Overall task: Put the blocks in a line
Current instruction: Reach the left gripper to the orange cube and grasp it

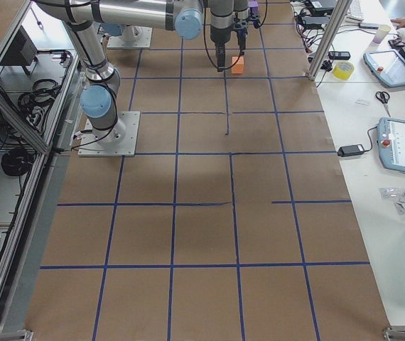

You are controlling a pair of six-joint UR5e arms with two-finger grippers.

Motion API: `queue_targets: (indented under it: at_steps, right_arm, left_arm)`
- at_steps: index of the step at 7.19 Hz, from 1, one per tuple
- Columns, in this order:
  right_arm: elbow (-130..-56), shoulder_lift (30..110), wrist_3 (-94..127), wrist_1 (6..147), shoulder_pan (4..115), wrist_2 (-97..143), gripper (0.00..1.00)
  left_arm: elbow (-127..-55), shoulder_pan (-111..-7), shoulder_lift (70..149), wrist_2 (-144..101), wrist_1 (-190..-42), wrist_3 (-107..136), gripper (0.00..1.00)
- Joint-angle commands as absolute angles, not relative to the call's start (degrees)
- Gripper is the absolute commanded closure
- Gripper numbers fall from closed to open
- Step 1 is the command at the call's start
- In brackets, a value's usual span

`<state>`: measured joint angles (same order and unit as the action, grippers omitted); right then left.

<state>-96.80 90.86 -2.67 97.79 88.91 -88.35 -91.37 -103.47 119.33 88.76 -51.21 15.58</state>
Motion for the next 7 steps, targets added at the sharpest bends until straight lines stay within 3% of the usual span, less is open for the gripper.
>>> queue_targets:
  at_steps: [1,7]
  right_arm:
    - [-96.33,91.58,-2.38,97.56,88.51,-88.24,0.00]
    - [-96.77,95.10,-2.20,96.42,88.68,-88.24,0.00]
  left_arm:
    - [-91.23,-105.19,122.25,88.86,-50.89,15.02,0.00]
    - [-91.23,-105.64,124.71,90.43,-48.78,12.13,0.02]
